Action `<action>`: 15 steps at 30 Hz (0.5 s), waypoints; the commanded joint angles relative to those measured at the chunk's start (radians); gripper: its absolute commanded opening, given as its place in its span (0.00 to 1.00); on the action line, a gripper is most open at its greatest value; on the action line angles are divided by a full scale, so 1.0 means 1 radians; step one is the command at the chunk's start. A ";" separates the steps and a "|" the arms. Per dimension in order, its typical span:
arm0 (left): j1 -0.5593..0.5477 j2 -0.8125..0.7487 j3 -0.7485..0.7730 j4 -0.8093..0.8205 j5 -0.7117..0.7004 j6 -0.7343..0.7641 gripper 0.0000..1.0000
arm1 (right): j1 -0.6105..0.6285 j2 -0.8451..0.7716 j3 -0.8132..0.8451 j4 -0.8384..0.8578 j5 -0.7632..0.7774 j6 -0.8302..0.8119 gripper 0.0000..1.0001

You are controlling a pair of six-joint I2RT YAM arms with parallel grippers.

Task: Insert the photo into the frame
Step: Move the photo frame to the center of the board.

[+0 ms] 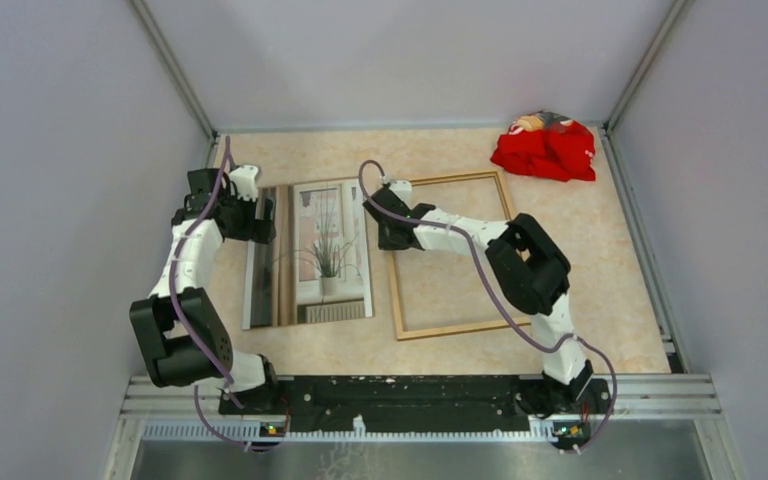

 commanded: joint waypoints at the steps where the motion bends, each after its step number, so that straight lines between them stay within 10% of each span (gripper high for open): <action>1: 0.009 0.012 0.001 -0.001 -0.010 0.019 0.98 | -0.010 -0.061 -0.081 -0.038 0.095 0.072 0.12; 15: 0.009 -0.050 -0.014 0.000 -0.005 0.050 0.98 | 0.008 -0.048 -0.102 -0.065 0.140 0.279 0.01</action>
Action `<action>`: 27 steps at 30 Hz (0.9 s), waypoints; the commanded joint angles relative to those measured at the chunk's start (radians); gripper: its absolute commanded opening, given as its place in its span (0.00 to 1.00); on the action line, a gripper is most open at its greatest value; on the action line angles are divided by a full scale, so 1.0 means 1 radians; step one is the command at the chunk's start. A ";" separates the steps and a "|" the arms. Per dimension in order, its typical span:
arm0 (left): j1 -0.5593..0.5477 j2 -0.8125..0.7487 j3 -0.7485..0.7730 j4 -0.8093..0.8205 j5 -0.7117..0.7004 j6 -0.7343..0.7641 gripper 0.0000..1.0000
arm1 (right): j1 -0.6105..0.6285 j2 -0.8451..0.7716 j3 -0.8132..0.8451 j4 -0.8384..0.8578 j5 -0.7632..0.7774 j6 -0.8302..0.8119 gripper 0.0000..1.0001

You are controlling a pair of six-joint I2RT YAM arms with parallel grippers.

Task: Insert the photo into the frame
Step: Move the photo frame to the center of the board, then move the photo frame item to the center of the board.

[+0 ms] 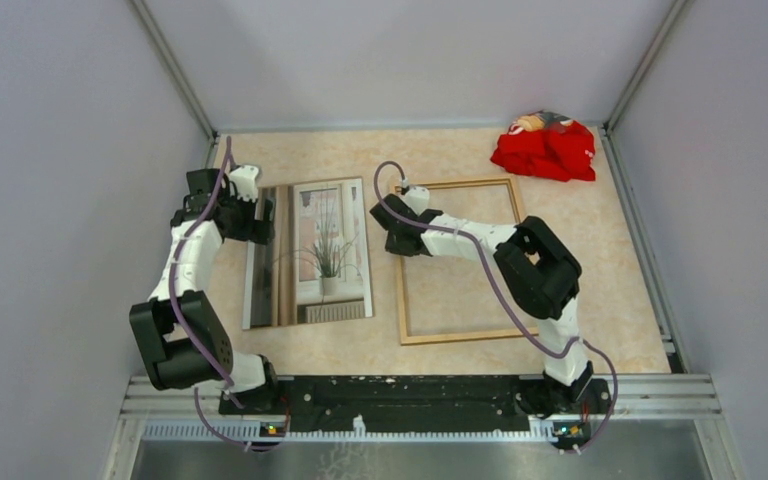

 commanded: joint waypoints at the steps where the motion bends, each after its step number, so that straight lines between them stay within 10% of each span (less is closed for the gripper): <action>1: 0.007 -0.059 -0.015 0.004 0.004 0.026 0.98 | 0.006 0.045 0.056 -0.105 0.057 0.057 0.01; 27: 0.102 0.198 0.083 0.213 -0.372 0.086 0.98 | 0.012 0.173 0.446 -0.080 -0.293 -0.274 0.56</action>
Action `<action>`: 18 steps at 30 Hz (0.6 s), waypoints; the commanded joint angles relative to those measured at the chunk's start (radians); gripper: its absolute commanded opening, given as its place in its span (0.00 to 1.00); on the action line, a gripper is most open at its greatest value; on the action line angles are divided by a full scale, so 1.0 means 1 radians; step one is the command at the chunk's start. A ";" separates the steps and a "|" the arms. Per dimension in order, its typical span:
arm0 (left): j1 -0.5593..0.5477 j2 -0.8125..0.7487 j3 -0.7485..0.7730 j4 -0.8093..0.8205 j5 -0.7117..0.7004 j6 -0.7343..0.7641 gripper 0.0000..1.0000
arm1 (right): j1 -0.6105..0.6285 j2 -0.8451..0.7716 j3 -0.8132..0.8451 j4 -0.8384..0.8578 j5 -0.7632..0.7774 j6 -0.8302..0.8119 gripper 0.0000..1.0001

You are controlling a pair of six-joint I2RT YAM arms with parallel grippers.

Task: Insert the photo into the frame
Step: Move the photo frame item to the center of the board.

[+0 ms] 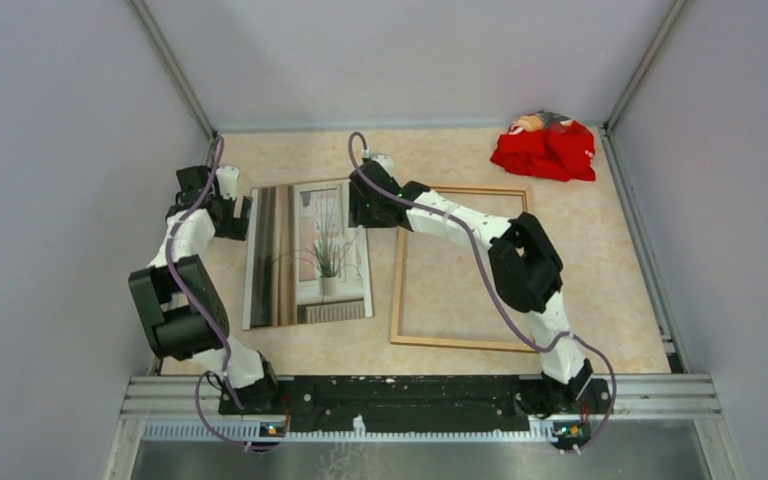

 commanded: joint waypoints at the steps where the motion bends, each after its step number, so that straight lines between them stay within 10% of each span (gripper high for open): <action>1: 0.028 0.079 0.053 0.098 -0.140 0.006 0.98 | 0.002 0.107 0.108 0.018 -0.120 -0.070 0.57; 18: -0.014 0.164 -0.033 0.154 -0.125 -0.085 0.89 | -0.048 0.090 -0.145 0.224 -0.224 0.020 0.62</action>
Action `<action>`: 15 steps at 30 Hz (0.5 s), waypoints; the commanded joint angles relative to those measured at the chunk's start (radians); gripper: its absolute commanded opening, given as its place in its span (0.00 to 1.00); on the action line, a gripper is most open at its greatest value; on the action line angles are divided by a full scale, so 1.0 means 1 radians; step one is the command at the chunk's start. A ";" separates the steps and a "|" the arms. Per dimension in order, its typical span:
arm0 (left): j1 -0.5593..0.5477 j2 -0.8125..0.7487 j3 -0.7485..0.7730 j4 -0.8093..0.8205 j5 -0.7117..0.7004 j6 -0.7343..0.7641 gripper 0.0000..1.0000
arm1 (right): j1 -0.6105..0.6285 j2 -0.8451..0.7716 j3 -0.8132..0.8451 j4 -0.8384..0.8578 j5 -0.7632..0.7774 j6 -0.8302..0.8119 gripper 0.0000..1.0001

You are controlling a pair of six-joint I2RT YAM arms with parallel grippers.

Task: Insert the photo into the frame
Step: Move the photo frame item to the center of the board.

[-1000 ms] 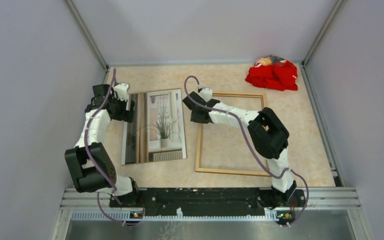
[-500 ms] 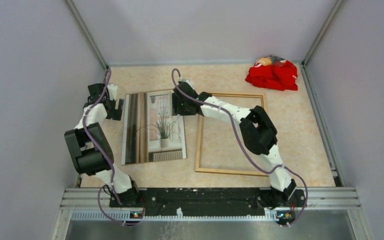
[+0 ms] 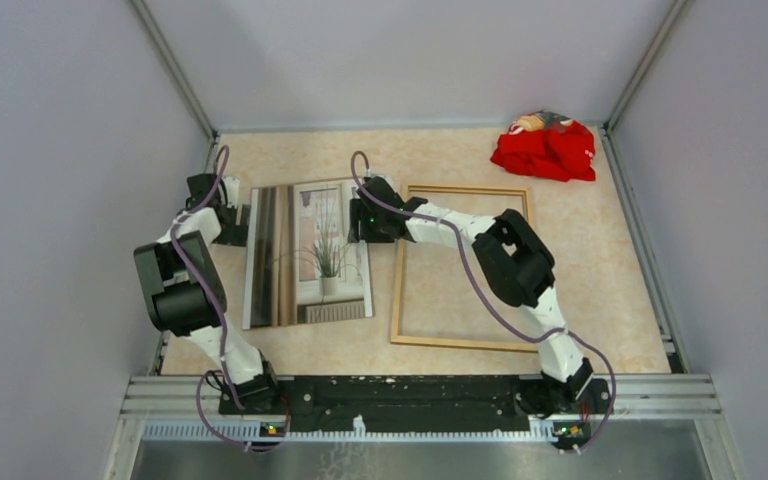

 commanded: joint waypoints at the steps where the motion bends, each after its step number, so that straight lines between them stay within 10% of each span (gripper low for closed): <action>1: -0.033 -0.027 -0.039 0.034 0.018 -0.034 0.89 | -0.021 -0.024 -0.075 0.051 -0.036 0.042 0.62; 15: -0.133 -0.062 -0.070 0.066 -0.037 -0.067 0.88 | -0.071 -0.042 -0.164 0.132 -0.129 0.074 0.61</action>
